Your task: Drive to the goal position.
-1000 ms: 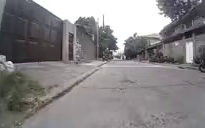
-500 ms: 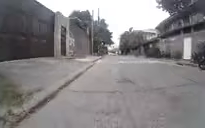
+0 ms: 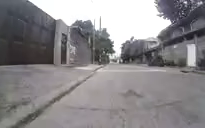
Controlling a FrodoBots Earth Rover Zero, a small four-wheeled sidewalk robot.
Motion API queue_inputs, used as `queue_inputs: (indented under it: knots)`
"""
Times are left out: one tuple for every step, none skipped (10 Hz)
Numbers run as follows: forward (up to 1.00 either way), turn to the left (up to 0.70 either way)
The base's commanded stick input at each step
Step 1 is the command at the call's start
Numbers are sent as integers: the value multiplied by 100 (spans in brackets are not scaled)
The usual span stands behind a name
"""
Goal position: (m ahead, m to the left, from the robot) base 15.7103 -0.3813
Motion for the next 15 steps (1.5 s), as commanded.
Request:
queue_inputs:
  knots:
    - [100, 7]
    - [100, -13]
    - [100, -33]
    - [100, -28]
    - [100, 7]
    - [100, 7]
    - [100, 7]
    - [100, 7]
    - [100, -9]
    - [100, -33]
    - [100, -33]
    - [100, -33]
    - [100, -33]
    - [100, -33]
    - [100, -31]
